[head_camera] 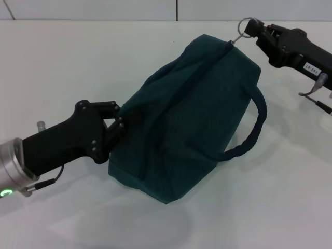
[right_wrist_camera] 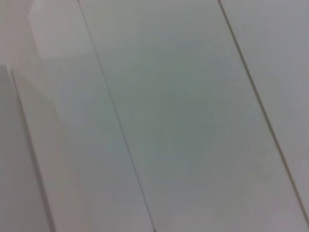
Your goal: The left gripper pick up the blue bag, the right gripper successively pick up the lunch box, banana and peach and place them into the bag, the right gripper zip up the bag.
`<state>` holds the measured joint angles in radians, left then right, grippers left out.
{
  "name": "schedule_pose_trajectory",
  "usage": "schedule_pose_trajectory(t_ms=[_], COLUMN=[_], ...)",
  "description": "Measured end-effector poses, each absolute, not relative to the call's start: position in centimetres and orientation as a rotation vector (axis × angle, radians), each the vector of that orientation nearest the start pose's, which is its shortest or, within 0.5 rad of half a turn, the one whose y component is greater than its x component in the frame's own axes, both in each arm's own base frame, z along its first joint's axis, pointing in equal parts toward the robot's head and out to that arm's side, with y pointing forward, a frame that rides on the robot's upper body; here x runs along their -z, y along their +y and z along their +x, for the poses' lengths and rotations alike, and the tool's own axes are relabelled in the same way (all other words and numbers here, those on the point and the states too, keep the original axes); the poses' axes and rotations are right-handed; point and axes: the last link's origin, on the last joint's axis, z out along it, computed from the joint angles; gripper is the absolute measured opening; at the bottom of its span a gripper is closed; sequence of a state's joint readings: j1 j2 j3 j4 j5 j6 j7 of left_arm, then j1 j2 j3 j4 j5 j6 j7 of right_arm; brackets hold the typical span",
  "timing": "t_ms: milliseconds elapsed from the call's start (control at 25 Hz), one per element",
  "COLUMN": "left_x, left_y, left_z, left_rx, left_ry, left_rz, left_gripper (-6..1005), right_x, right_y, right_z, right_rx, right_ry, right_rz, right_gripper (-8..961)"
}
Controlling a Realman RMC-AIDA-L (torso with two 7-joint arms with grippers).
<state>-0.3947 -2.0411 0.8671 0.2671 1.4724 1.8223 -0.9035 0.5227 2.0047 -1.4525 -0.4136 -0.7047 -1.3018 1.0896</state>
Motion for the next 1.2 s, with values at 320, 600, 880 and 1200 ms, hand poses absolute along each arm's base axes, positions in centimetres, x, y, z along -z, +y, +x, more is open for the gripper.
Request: schedule_pose_trajectory(t_ms=[320, 600, 880, 1200], left_x=[0.1, -0.1, -1.8, -5.2], left_y=[25.2, 25.4, 26.6, 29.9], left_z=[-27.4, -27.3, -26.8, -24.4], left_rx=[1.358, 1.375, 1.421, 1.296], left_ry=[-0.411, -0.416, -0.493, -0.584], left_rz=[-2.410, -2.383, -2.391, -2.546], left_gripper=[98, 119, 140, 315], right_x=[0.3, 1.0, 1.6, 2.1], right_y=[36.7, 36.3, 35.4, 34.8], right_z=[22.8, 22.8, 23.4, 23.9], right_rx=[-1.222, -1.203, -1.208, -1.196], right_ry=[0.623, 0.623, 0.654, 0.675], right_rz=[-2.219, -2.251, -2.275, -2.294], right_gripper=[58, 62, 66, 72])
